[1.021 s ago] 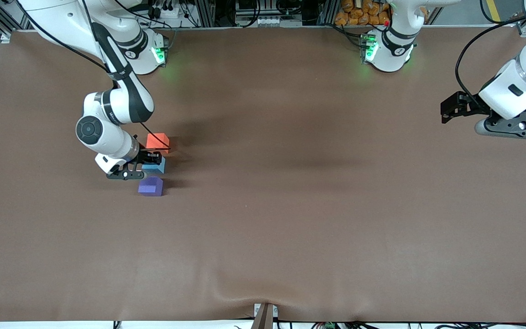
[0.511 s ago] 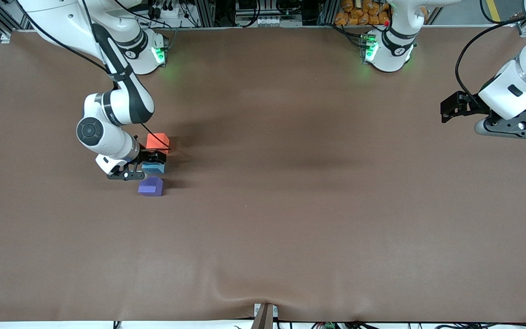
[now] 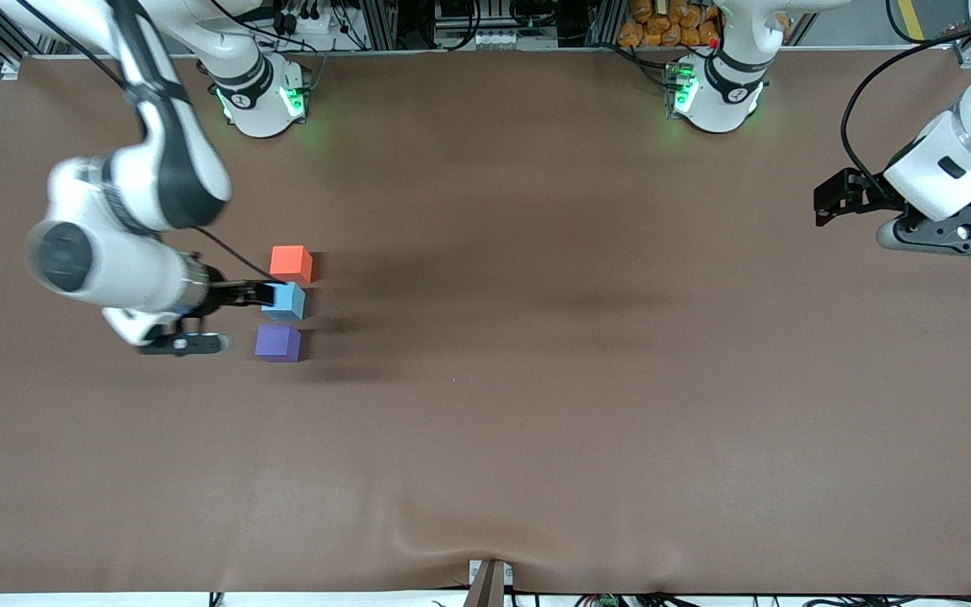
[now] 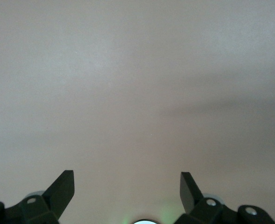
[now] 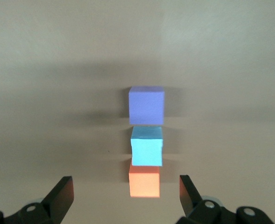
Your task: Place blue block between orange and purple blocks
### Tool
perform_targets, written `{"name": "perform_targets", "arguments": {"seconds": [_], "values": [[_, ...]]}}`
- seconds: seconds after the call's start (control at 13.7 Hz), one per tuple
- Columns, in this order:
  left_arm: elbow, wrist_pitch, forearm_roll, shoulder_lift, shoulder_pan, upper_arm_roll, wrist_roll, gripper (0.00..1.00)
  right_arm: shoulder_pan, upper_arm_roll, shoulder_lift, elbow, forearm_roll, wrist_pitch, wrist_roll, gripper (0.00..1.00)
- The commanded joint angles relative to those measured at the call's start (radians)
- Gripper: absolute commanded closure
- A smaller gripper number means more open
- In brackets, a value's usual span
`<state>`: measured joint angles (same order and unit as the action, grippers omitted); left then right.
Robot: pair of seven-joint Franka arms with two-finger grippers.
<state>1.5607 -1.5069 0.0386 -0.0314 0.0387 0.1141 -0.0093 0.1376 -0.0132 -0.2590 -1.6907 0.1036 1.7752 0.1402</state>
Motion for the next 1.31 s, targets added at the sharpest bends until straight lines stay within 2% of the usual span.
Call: {"name": "perform_targets", "arguments": {"seconds": [0.0,0.15,0.29,0.51,0.66,0.8,1.17,1.24], "values": [[-0.004,0.014,0.020,0.002,-0.005,0.004,0.000,0.00,-0.090,-0.013,-0.022,0.170,0.008,-0.098,-0.024,0.00],[-0.004,0.016,0.020,0.002,-0.007,0.004,0.000,0.00,-0.146,-0.013,-0.022,0.291,0.002,-0.202,-0.025,0.00],[-0.004,0.016,0.020,0.002,-0.007,-0.001,-0.001,0.00,-0.232,-0.013,-0.022,0.359,0.005,-0.294,-0.081,0.00],[-0.004,0.014,0.020,0.002,-0.016,-0.001,-0.001,0.00,-0.244,-0.013,0.016,0.387,-0.014,-0.385,-0.081,0.00],[-0.002,0.016,0.020,0.002,-0.016,-0.002,-0.001,0.00,-0.237,-0.025,0.082,0.385,-0.060,-0.381,-0.083,0.00],[-0.004,0.016,0.020,0.002,-0.020,-0.002,-0.001,0.00,-0.181,-0.037,0.161,0.343,-0.116,-0.365,-0.064,0.00],[-0.007,0.024,0.018,0.007,-0.025,-0.002,-0.003,0.00,-0.181,-0.034,0.329,0.120,-0.122,-0.309,-0.062,0.00],[-0.008,0.024,0.018,0.008,-0.031,-0.002,-0.003,0.00,-0.181,-0.034,0.333,0.114,-0.122,-0.304,-0.076,0.00]]}}
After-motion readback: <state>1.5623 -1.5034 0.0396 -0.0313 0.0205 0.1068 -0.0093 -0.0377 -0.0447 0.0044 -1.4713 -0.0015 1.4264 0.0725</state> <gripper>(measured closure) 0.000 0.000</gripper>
